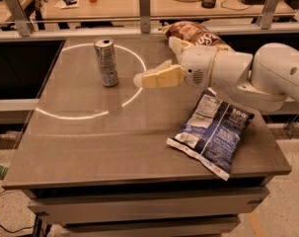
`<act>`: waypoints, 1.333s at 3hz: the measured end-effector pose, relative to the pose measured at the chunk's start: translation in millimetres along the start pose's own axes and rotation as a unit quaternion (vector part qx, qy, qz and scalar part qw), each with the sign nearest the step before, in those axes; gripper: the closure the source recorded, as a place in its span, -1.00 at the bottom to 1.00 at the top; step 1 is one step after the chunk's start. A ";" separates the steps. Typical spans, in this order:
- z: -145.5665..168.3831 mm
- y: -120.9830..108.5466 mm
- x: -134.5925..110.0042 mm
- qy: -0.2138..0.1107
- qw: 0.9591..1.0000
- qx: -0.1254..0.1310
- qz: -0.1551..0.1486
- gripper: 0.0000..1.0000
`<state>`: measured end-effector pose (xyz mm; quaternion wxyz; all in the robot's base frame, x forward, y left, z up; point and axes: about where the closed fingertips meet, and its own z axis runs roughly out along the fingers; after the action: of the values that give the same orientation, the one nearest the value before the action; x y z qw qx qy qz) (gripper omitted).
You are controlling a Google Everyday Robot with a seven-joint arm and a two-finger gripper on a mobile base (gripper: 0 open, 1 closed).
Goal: Pick redbull can
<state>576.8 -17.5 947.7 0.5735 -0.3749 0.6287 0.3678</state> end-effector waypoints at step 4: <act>84.7 -29.1 38.3 0.003 1.000 -0.022 -0.011 -1.00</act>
Offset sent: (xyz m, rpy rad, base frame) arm 0.0513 0.0433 -0.0385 -0.0232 -0.0209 -0.0189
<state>638.2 43.1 902.4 0.5671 -0.3951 0.6182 0.3743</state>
